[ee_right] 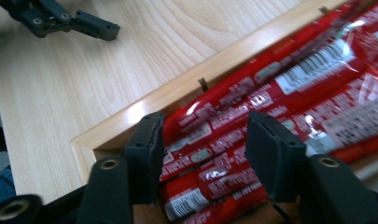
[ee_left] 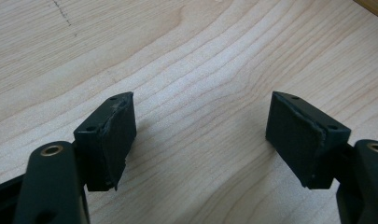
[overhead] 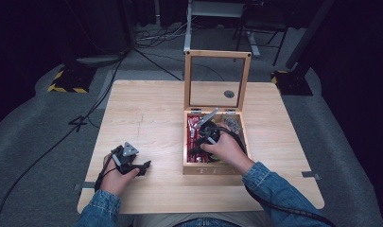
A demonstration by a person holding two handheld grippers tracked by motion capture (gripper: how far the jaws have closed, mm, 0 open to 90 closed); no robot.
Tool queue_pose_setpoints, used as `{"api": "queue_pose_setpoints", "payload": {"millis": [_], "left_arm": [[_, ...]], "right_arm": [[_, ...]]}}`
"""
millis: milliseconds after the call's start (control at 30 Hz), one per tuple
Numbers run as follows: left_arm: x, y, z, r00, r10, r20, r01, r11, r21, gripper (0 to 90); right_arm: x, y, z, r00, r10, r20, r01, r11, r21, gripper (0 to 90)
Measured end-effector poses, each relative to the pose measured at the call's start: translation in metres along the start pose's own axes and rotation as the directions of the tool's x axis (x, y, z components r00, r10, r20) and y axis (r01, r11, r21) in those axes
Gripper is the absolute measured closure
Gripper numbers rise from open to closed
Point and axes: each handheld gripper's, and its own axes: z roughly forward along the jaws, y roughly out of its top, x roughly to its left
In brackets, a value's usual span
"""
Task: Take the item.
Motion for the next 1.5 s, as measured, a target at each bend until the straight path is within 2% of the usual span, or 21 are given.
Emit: {"api": "queue_pose_setpoints", "payload": {"millis": [67, 200, 300, 400, 567, 667, 733, 833, 867, 900, 933, 1033, 1167, 1300, 1367, 1433, 1500], "left_arm": [[0.000, 0.000, 0.000, 1.0000, -0.001, -0.001, 0.001, 1.0000, -0.002, 24.6], [0.000, 0.000, 0.001, 1.0000, -0.001, -0.002, 0.001, 1.0000, -0.007, 24.7], [0.000, 0.000, 0.000, 1.0000, 0.000, -0.002, 0.000, 1.0000, -0.004, 24.6], [0.000, 0.000, 0.001, 1.0000, 0.002, -0.001, -0.002, 1.0000, -0.005, 24.6], [0.000, 0.000, 0.001, 1.0000, 0.002, -0.001, -0.002, 1.0000, -0.006, 24.6], [0.000, 0.000, 0.001, 1.0000, 0.002, -0.001, -0.002, 1.0000, -0.006, 24.6], [0.000, 0.000, 0.001, 1.0000, 0.002, -0.001, -0.002, 1.0000, -0.006, 24.7], [0.000, 0.000, 0.001, 1.0000, 0.003, -0.001, -0.003, 1.0000, -0.006, 24.7], [0.000, 0.000, 0.001, 1.0000, 0.003, -0.001, -0.003, 1.0000, -0.006, 24.7], [0.000, 0.000, 0.001, 1.0000, 0.003, -0.001, -0.003, 1.0000, -0.006, 24.6], [0.000, 0.000, 0.001, 1.0000, 0.003, -0.001, -0.003, 1.0000, -0.006, 24.7], [0.000, 0.000, 0.001, 1.0000, 0.002, -0.001, -0.002, 1.0000, -0.009, 24.7], [0.000, 0.000, 0.001, 1.0000, 0.002, -0.002, -0.002, 1.0000, -0.009, 24.8], [0.000, 0.000, 0.001, 1.0000, 0.001, 0.000, -0.001, 1.0000, -0.008, 24.7], [0.000, 0.000, 0.001, 1.0000, 0.002, -0.001, -0.002, 1.0000, -0.010, 24.7], [0.000, 0.000, 0.001, 1.0000, 0.002, -0.001, -0.002, 0.9999, -0.011, 24.7], [0.000, 0.000, 0.001, 1.0000, 0.001, -0.001, -0.001, 0.9999, -0.011, 24.8]], "right_arm": [[0.001, 0.001, 0.002, 0.9998, -0.006, -0.021, 0.006, 1.000, 0.000, 43.1], [-0.002, 0.003, 0.002, 0.9978, -0.006, -0.066, 0.006, 1.000, 0.008, 49.9], [-0.006, 0.003, 0.002, 0.9988, -0.024, -0.043, 0.025, 0.999, 0.030, 55.5], [-0.005, 0.003, 0.006, 0.9983, -0.031, -0.050, 0.033, 0.999, 0.039, 55.2], [0.000, 0.007, 0.004, 0.9972, -0.075, -0.001, 0.075, 0.995, 0.059, 50.7], [0.002, 0.009, 0.001, 0.9913, -0.116, 0.062, 0.112, 0.991, 0.071, 51.4], [0.000, 0.008, 0.001, 0.9919, -0.107, 0.069, 0.102, 0.992, 0.072, 51.7], [-0.001, 0.008, -0.002, 0.9893, -0.102, 0.105, 0.096, 0.993, 0.066, 50.3], [-0.001, 0.008, -0.003, 0.9871, -0.098, 0.126, 0.090, 0.994, 0.068, 44.8], [-0.002, 0.008, -0.004, 0.9775, -0.109, 0.180, 0.094, 0.991, 0.091, 42.8], [-0.002, 0.008, -0.003, 0.9750, -0.119, 0.188, 0.104, 0.991, 0.087, 42.4], [0.000, 0.008, 0.003, 0.9810, -0.102, 0.165, 0.087, 0.991, 0.097, 37.4], [-0.001, 0.011, 0.004, 0.9810, -0.112, 0.159, 0.092, 0.987, 0.128, 36.6], [-0.003, 0.013, 0.006, 0.9804, -0.142, 0.137, 0.120, 0.980, 0.157, 34.8], [-0.002, 0.014, 0.008, 0.9745, -0.182, 0.131, 0.157, 0.970, 0.184, 33.0], [0.000, 0.013, 0.011, 0.9644, -0.227, 0.136, 0.196, 0.958, 0.209, 31.6], [0.003, 0.013, 0.012, 0.9583, -0.240, 0.155, 0.204, 0.955, 0.214, 31.6]]}}
